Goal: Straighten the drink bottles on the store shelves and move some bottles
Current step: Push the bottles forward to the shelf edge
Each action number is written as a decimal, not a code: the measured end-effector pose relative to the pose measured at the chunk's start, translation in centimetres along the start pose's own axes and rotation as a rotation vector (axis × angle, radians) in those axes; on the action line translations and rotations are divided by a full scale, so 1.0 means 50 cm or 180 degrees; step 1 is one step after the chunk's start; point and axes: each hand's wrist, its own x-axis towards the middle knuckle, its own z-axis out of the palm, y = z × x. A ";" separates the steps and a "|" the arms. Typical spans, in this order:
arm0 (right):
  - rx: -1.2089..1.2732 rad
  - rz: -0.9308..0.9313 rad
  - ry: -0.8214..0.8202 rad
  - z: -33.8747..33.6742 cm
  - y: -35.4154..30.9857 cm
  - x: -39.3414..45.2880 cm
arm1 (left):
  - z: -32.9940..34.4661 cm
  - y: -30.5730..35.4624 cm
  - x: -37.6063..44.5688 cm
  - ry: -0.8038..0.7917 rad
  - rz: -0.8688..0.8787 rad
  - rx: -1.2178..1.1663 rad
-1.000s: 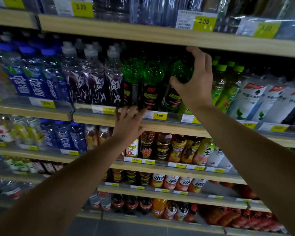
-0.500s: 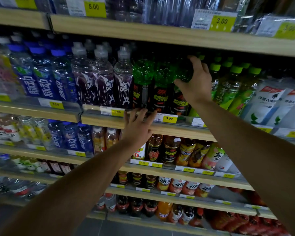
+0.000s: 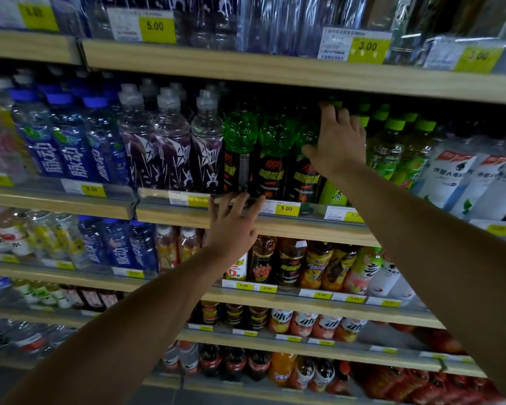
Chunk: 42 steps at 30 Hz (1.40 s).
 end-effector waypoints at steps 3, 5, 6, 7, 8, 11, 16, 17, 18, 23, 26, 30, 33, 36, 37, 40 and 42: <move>0.0098 0.0021 -0.0090 -0.002 0.000 0.002 | -0.004 -0.001 -0.002 -0.0062 -0.0003 -0.0008; 0.0217 0.0052 -0.0153 -0.007 0.000 0.003 | -0.007 -0.001 -0.002 -0.0101 -0.0012 -0.0015; 0.0232 0.0049 -0.0169 -0.008 0.001 0.004 | -0.009 -0.001 -0.002 -0.0121 -0.0018 -0.0017; 0.0230 0.0044 -0.0180 -0.009 0.001 0.004 | -0.010 -0.001 -0.002 -0.0136 -0.0019 -0.0015; 0.0220 0.0036 -0.0185 -0.010 0.002 0.004 | -0.011 0.000 -0.002 -0.0144 -0.0018 -0.0008; 0.0199 0.0012 -0.0219 -0.011 0.004 0.005 | -0.013 -0.001 -0.001 -0.0158 -0.0017 0.0007; 0.0257 -0.0085 -0.0299 -0.015 0.013 0.007 | -0.016 0.000 0.000 -0.0268 -0.0061 0.0034; 0.0261 -0.0082 -0.0320 -0.017 0.015 0.006 | -0.018 0.001 0.001 -0.0296 -0.0061 0.0043; 0.0270 -0.0083 -0.0346 -0.018 0.016 0.007 | -0.020 0.002 0.002 -0.0332 -0.0067 0.0052; 0.0409 -0.0258 -0.0227 -0.025 0.023 -0.020 | -0.027 0.003 0.005 -0.0421 -0.0081 0.0026; 0.0393 -0.0416 -0.0165 -0.021 0.028 -0.067 | -0.032 0.010 0.003 -0.0471 -0.0112 -0.0007; 0.0338 -0.0546 -0.0283 -0.008 0.042 -0.135 | -0.041 0.029 -0.005 -0.0471 -0.0158 -0.0032; 0.0339 -0.0634 -0.0312 0.008 0.058 -0.187 | -0.047 0.047 -0.019 -0.0543 -0.0217 -0.0112; 0.0317 -0.0688 -0.0555 0.019 0.080 -0.246 | -0.049 0.067 -0.043 -0.0616 -0.0249 -0.0066; 0.0325 -0.0686 -0.0690 0.023 0.088 -0.267 | -0.050 0.074 -0.054 -0.0659 -0.0268 -0.0052; 0.0411 -0.0669 -0.0962 0.040 0.120 -0.326 | -0.047 0.093 -0.096 -0.0761 -0.0313 -0.0097; 0.0411 -0.0639 -0.1109 0.058 0.144 -0.358 | -0.044 0.106 -0.129 -0.0880 -0.0353 -0.0104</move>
